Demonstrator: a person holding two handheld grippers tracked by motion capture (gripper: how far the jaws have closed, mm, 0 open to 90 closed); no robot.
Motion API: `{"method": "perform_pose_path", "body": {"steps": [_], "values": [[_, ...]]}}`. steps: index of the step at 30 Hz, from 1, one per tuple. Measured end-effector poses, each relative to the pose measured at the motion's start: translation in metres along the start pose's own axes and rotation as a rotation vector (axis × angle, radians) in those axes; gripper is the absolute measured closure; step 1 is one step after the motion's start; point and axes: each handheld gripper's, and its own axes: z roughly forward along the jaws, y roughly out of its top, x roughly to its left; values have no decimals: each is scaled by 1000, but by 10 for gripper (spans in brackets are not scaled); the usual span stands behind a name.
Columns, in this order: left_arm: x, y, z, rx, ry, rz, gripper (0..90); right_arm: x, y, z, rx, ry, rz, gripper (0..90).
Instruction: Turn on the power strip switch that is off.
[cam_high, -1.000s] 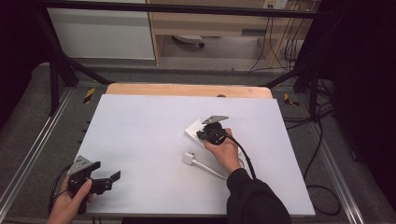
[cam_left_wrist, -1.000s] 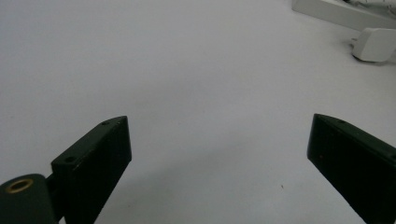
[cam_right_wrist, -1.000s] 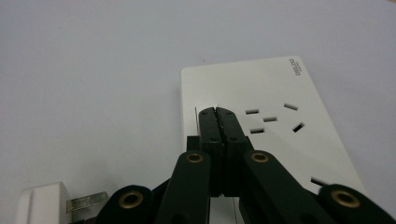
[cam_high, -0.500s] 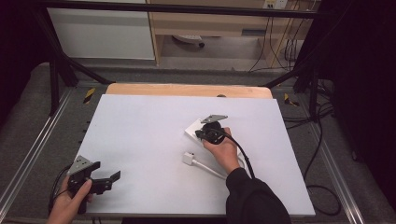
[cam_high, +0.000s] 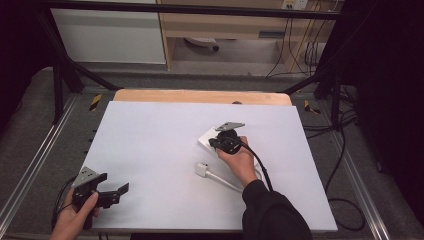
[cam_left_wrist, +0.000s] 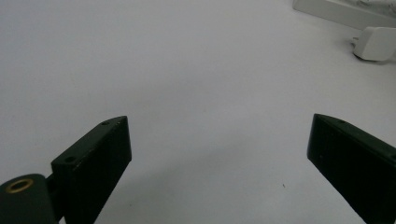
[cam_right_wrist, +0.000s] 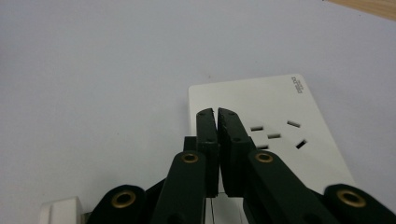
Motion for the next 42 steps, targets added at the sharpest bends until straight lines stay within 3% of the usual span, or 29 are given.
{"method": "perform_pose_path", "body": {"steps": [7, 12, 17, 25, 28, 33, 36, 42], "values": [[0, 0, 0, 4, 3, 0, 64, -2, 3, -3, -14, -5, 20, 809], [0, 0, 0, 5, 4, 5, 64, -1, 5, -5, -30, 17, 23, 681], [0, 0, 0, 7, 5, 6, 64, -1, 9, -7, -25, -8, 52, 388], [0, 0, 0, 10, 5, 9, 63, -1, 15, -13, -42, -27, 70, 123], [0, 0, 0, 10, 4, 9, 63, -1, 17, -19, -63, -30, 81, 86], [0, 0, 1, 11, 4, 10, 64, -1, 21, -30, -118, -25, 55, 96], [0, -1, 1, 11, 3, 11, 64, -2, 22, -35, -160, -55, 42, 92], [0, -1, 1, 12, 3, 10, 64, -6, 26, -44, -161, -60, 57, 27]]}}
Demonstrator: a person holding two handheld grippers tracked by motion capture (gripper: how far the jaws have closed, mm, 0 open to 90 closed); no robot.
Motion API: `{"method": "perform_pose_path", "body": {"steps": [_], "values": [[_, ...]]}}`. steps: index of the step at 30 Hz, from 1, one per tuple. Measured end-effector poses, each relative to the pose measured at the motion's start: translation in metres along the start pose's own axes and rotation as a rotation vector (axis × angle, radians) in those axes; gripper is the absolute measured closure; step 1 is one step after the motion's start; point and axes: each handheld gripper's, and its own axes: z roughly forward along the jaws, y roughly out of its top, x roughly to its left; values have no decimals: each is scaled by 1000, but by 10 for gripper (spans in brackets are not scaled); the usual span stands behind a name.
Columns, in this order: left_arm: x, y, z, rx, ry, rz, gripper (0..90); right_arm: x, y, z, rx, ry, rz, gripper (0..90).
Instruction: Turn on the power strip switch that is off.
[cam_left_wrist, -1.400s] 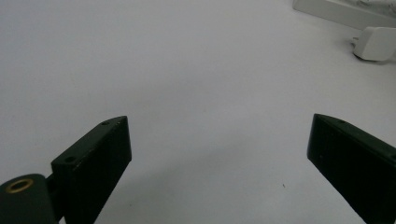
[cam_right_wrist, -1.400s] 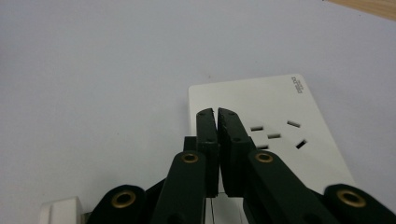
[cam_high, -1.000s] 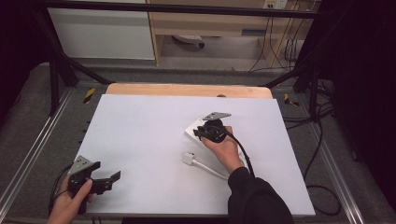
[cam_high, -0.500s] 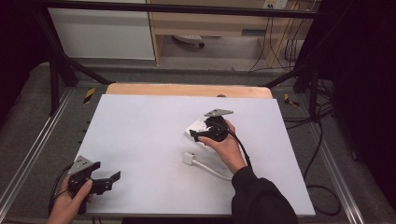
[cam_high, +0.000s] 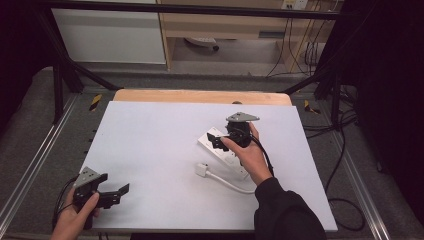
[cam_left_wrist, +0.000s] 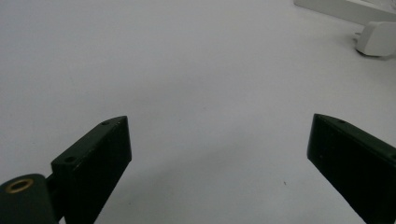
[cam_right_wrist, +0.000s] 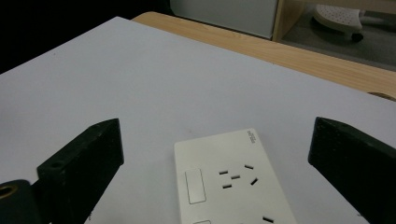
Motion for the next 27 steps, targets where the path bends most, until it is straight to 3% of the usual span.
{"method": "perform_pose_path", "body": {"steps": [27], "values": [[0, 0, 0, -1, 6, -1, 64, -28, 6, -42, -54, -51, 19, 33]]}}
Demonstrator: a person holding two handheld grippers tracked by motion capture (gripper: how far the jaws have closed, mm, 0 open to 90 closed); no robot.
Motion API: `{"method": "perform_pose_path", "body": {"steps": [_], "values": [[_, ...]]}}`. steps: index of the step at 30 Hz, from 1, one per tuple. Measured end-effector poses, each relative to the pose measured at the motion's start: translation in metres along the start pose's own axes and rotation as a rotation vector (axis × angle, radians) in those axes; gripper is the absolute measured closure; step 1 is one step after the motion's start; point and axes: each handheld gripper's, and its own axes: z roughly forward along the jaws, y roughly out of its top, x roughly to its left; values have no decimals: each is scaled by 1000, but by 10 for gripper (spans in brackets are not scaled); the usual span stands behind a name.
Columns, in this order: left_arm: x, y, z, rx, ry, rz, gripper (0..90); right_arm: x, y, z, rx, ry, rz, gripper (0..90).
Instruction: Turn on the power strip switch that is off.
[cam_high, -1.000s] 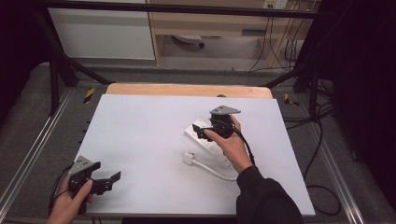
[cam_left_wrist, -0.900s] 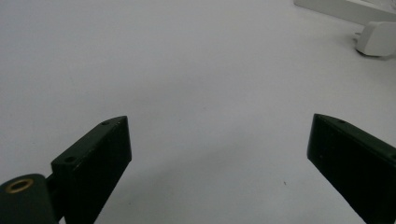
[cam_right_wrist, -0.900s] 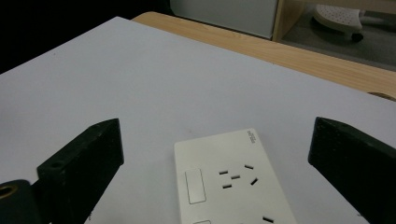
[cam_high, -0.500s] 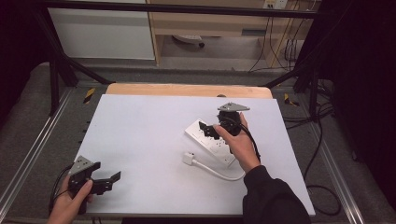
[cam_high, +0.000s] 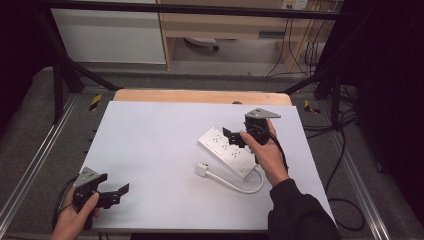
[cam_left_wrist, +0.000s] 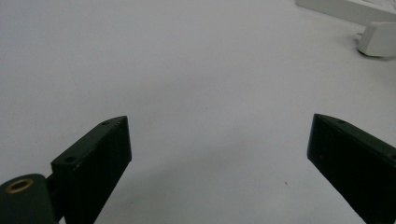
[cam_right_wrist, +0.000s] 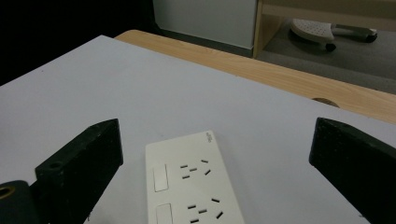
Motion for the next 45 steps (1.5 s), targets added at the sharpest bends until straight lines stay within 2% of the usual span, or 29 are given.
{"method": "perform_pose_path", "body": {"steps": [16, 31, 36, 40, 45], "values": [[0, -1, 0, 4, 5, -3, 64, -28, -7, -31, -38, -26, 33, 30], [0, -1, 0, 1, 4, -7, 64, -43, -15, -57, -58, -47, 58, 31], [-1, 0, 0, 0, -4, 3, 64, -50, -23, -72, -78, -54, 68, 31], [-1, 0, 0, 1, 0, -1, 64, -53, -32, -85, -80, -87, 51, 30], [-1, 0, 0, 3, -5, 2, 64, -56, -48, -100, -88, -110, 58, 28]]}}
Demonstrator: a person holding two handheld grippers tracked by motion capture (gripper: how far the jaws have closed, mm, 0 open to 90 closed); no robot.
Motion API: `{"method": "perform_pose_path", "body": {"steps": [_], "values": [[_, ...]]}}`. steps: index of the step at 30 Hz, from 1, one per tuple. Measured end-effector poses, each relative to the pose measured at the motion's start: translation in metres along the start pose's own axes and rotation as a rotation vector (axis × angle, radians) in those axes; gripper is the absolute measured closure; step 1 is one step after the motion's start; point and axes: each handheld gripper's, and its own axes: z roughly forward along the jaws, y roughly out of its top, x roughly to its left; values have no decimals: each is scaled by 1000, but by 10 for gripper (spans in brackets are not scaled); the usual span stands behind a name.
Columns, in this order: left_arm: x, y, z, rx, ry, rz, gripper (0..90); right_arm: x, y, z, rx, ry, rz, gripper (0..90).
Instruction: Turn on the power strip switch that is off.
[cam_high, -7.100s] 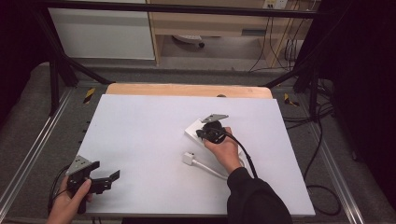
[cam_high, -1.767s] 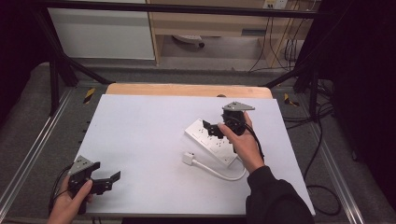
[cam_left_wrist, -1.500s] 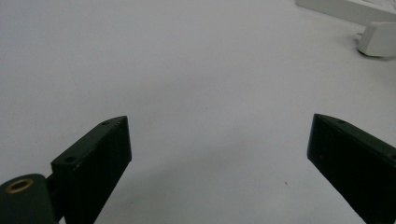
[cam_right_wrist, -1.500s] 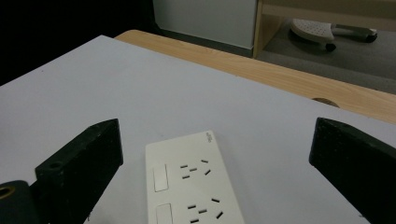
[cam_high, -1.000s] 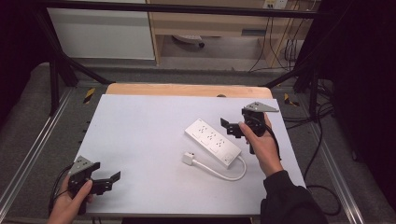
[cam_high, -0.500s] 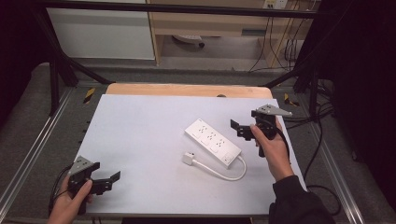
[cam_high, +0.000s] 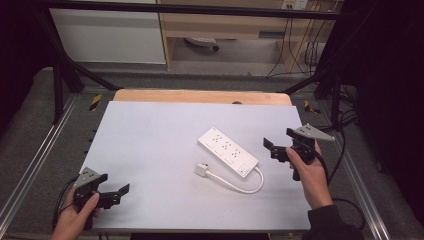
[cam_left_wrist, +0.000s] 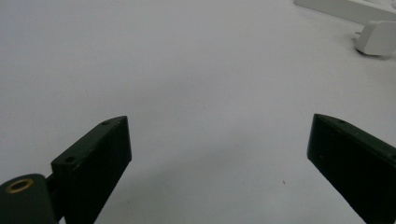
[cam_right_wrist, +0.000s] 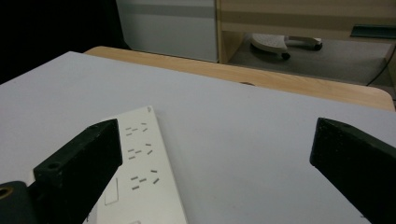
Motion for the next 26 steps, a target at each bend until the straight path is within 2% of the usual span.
{"method": "perform_pose_path", "body": {"steps": [5, 17, 26], "values": [[1, 0, 0, 0, 3, -5, 64, -6, -17, -13, 18, -33, -3, 27], [0, 0, 0, 1, 4, -9, 64, -15, -73, -26, 99, -53, 27, 41], [0, 0, 0, 2, 0, 1, 64, -16, -100, -31, 211, -81, 4, 34]]}}
